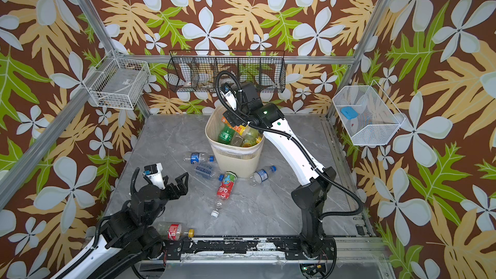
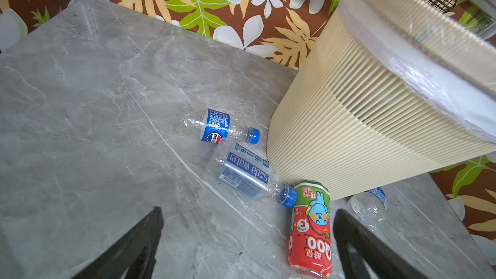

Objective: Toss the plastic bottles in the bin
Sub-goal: 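Carry the orange juice bottle over the bin and open the right gripper, then withdraw the right gripper while the left gripper moves toward the red cartoon-label bottle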

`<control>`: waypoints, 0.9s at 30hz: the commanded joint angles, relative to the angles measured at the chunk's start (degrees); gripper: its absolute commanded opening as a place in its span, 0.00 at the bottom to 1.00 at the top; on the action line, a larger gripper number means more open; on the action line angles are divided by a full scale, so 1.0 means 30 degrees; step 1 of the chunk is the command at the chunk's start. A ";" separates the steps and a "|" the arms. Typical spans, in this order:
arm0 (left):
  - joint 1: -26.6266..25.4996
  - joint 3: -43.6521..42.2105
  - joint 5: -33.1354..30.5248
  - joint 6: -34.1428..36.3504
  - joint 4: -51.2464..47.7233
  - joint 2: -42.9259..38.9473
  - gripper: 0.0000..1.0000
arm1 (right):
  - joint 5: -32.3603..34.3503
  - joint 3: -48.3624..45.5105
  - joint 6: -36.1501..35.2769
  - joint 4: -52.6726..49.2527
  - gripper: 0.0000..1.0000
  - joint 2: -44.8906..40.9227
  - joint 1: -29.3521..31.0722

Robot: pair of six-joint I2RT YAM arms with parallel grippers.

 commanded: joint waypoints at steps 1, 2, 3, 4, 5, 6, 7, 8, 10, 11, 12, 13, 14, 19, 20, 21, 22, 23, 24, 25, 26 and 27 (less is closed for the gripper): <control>0.0020 0.0062 -0.0171 -0.0006 0.0096 0.0015 1.00 | 0.0825 -0.0347 0.1122 0.0857 0.95 -0.0991 0.0015; 0.0020 0.0039 -0.0119 -0.0011 0.0094 -0.0002 1.00 | 0.1068 -0.1058 0.1636 0.1314 0.97 -0.1701 0.0009; 0.0020 0.0035 -0.0119 -0.0009 0.0116 0.0004 1.00 | 0.1303 -0.2097 0.2086 0.1790 0.97 -0.2491 0.0023; 0.0020 0.0048 -0.0092 -0.0005 0.0139 0.0022 1.00 | 0.1523 -0.3676 0.2715 0.2525 0.98 -0.3630 0.0024; 0.0020 0.0035 -0.0066 -0.0029 0.0142 0.0013 1.00 | 0.1673 -0.5666 0.3419 0.3419 0.99 -0.5049 0.0024; 0.0020 0.0033 -0.0046 -0.0020 0.0142 0.0014 1.00 | 0.1728 -0.8037 0.4165 0.4441 0.99 -0.6720 0.0020; 0.0020 0.0033 -0.0046 0.0013 0.0156 0.0022 1.00 | 0.1774 -1.0812 0.4955 0.5592 1.00 -0.8635 0.0017; 0.0031 0.0033 -0.0006 0.0018 0.0170 0.0000 1.00 | 0.1895 -1.3542 0.5866 0.6737 1.00 -1.0611 0.0000; 0.0020 0.0007 0.0068 -0.0004 0.0200 -0.0006 1.00 | 0.2384 -1.8112 0.7654 0.8307 1.00 -1.4203 0.0015; 0.0020 0.0004 0.0141 0.0039 0.0222 0.0018 1.00 | 0.2693 -2.0138 0.8652 0.8791 1.00 -1.5956 0.0024; 0.0020 -0.0025 0.0249 0.0067 0.0286 0.0048 1.00 | 0.2924 -2.1557 0.9456 0.8973 1.00 -1.7338 0.0024; 0.0020 -0.0054 0.0381 0.0093 0.0359 0.0070 1.00 | 0.3172 -2.2758 1.0277 0.8907 1.00 -1.8646 0.0017; 0.0020 -0.0075 0.0519 0.0105 0.0401 0.0159 1.00 | 0.3453 -2.3579 1.1036 0.8615 1.00 -1.9640 0.0021; 0.0020 -0.0143 0.1405 0.0268 0.0756 0.0848 1.00 | 0.4288 -2.5397 1.3823 0.6628 1.00 -2.1923 0.0013; 0.0020 -0.0128 0.1582 0.0326 0.0801 0.1076 1.00 | 0.4271 -2.5662 1.4186 0.6509 0.99 -2.2069 0.0024; 0.0020 -0.0072 0.1745 0.0372 0.0793 0.1326 1.00 | 0.4264 -2.5841 1.4443 0.6394 1.00 -2.2144 0.0024; 0.0020 0.0064 0.2038 0.0497 0.0786 0.1592 1.00 | 0.4360 -2.5976 1.4739 0.6258 1.00 -2.2204 0.0024; 0.0020 0.0188 0.2352 0.0641 0.0750 0.1932 1.00 | 0.4483 -2.6086 1.4905 0.6186 1.00 -2.2230 0.0007; 0.0020 0.0277 0.2582 0.0743 0.0751 0.2220 1.00 | 0.4497 -2.6202 1.5014 0.6156 1.00 -2.2251 0.0008; 0.0020 0.0375 0.2988 0.0850 0.0771 0.2702 1.00 | 0.4479 -2.6344 1.5155 0.6159 1.00 -2.2293 0.0024; 0.0020 0.0497 0.3530 0.0914 0.0799 0.3246 1.00 | 0.4491 -2.6476 1.5313 0.6185 1.00 -2.2329 0.0023; 0.0020 0.0608 0.4061 0.0935 0.0859 0.3800 0.99 | 0.4498 -2.6584 1.5449 0.6185 1.00 -2.2353 0.0017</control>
